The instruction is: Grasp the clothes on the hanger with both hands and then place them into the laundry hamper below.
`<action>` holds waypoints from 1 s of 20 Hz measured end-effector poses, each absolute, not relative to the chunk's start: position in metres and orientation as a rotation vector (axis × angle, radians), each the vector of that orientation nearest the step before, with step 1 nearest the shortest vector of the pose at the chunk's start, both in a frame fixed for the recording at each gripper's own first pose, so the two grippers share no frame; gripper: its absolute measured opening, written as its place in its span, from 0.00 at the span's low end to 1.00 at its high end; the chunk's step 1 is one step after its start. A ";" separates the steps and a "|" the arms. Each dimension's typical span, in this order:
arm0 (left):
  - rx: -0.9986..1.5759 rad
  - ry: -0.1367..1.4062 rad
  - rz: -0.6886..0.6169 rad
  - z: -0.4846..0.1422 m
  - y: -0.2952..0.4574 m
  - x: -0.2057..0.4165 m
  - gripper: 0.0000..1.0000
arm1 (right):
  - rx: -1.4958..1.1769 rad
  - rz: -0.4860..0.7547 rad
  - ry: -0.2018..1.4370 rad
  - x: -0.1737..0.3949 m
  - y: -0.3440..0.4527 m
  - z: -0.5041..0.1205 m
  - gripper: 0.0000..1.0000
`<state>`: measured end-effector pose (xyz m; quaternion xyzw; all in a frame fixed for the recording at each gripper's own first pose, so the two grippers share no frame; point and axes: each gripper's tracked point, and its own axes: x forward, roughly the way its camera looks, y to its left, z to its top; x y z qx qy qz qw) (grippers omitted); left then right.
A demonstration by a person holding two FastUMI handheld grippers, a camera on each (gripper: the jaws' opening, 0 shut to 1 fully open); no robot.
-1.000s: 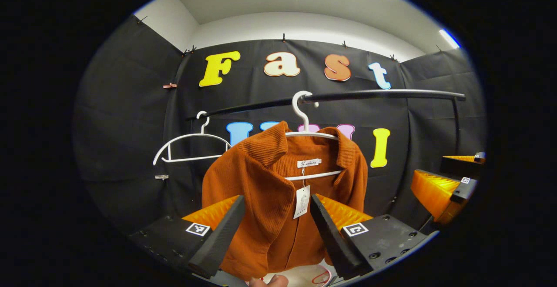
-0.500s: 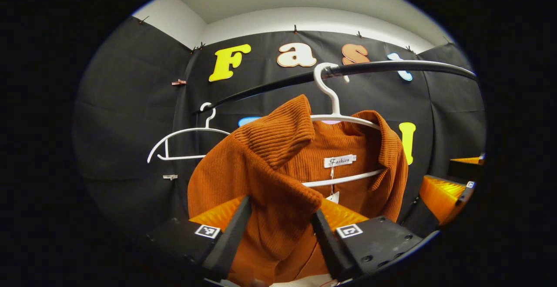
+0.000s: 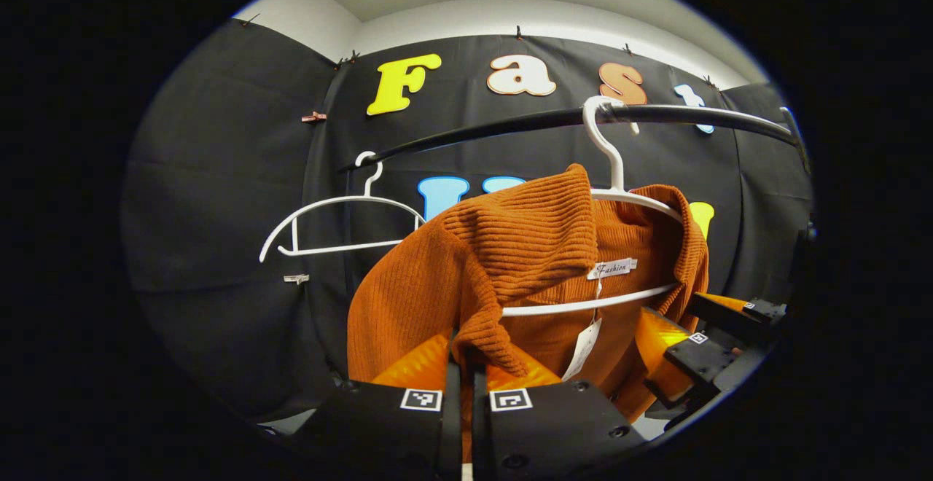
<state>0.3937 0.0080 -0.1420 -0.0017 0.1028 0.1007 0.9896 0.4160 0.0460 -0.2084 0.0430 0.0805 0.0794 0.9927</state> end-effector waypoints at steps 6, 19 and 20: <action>0.017 0.225 0.186 -0.146 0.009 0.397 0.10 | 0.129 0.094 0.146 0.451 0.028 -0.215 0.35; -0.066 0.333 0.041 -0.142 0.015 0.410 0.07 | 0.510 0.480 0.603 0.432 0.054 -0.230 0.05; -0.114 0.355 0.012 -0.139 0.014 0.409 0.06 | 0.486 0.502 0.635 0.429 0.053 -0.229 0.05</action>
